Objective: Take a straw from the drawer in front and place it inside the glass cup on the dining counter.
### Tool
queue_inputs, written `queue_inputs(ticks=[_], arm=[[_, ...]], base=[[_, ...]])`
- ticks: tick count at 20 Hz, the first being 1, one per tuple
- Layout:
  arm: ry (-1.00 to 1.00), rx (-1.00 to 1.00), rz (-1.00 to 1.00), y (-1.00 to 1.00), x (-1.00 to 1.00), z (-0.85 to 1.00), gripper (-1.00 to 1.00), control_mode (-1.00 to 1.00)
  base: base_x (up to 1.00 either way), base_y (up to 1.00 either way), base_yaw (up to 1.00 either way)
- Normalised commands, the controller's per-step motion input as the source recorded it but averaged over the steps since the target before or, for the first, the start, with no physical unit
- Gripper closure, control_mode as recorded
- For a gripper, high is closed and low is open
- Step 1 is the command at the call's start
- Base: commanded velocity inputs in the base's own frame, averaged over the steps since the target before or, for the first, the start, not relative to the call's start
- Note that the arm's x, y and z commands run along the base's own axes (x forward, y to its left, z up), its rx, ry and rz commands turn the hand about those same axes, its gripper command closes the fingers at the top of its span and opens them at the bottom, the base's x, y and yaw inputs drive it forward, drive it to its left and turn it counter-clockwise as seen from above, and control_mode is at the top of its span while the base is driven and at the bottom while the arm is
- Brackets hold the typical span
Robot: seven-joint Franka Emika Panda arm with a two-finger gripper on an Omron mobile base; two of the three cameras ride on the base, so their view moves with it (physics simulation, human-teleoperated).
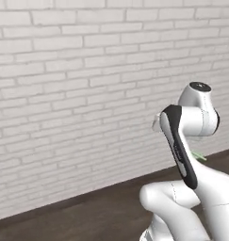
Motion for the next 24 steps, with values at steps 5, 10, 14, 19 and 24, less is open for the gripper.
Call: queue_inputs(ticks=[5,10,14,19,24], arm=[[0.00,0.00,0.00,0.00,0.00,0.00,1.00,1.00],[0.00,0.00,0.00,0.00,0.00,0.00,1.00,1.00],[0.00,0.00,0.00,0.00,0.00,0.00,1.00,1.00],[0.00,0.00,0.00,0.00,0.00,0.00,1.00,1.00],[0.00,0.00,0.00,0.00,0.00,0.00,1.00,1.00]], base=[[0.61,-0.24,-0.62],[0.43,-0.22,-0.68],[0.41,-0.23,-0.68],[0.41,-0.22,-0.68],[0.44,-0.17,-0.66]])
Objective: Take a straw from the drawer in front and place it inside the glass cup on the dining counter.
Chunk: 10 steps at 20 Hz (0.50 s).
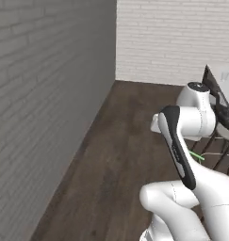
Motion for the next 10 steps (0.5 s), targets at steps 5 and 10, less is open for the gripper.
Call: queue_inputs(ticks=[5,10], arm=[[0.00,0.00,0.00,0.00,0.00,0.00,1.00,1.00],[0.00,0.00,0.00,0.00,0.00,0.00,1.00,1.00]], base=[[0.63,-0.03,-0.61],[0.89,0.01,-0.54]])
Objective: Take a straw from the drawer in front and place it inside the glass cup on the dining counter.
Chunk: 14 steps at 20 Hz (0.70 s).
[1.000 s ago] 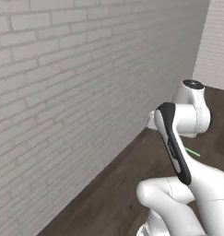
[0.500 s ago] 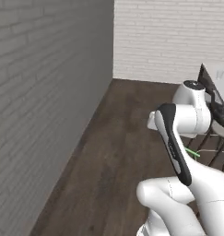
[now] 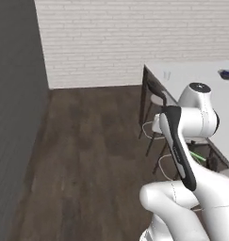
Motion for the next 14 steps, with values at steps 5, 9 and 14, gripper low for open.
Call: queue_inputs(ticks=[5,9,14], arm=[[0.00,0.00,0.00,0.00,0.00,0.00,1.00,1.00],[0.00,0.00,0.00,0.00,0.00,0.00,1.00,1.00],[0.00,0.00,0.00,0.00,0.00,0.00,1.00,1.00]], base=[[1.00,0.12,-0.50],[1.00,0.26,-0.50],[0.89,0.45,-0.53]])
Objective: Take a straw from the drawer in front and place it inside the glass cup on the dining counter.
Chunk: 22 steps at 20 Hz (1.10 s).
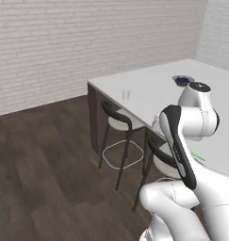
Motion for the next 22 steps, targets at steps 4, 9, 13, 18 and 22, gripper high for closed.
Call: queue_inputs(ticks=[4,9,13,18,22], arm=[[0.00,0.00,0.00,0.00,0.00,0.00,1.00,1.00],[0.00,0.00,0.00,0.00,0.00,0.00,1.00,1.00],[0.00,0.00,0.00,0.00,0.00,0.00,1.00,1.00],[0.00,0.00,0.00,0.00,0.00,0.00,1.00,1.00],[0.00,0.00,0.00,0.00,0.00,0.00,1.00,1.00]], base=[[0.69,0.64,-0.53],[0.51,0.94,-0.51],[0.41,1.00,-0.49],[0.34,1.00,-0.47],[0.34,0.94,-0.48]])
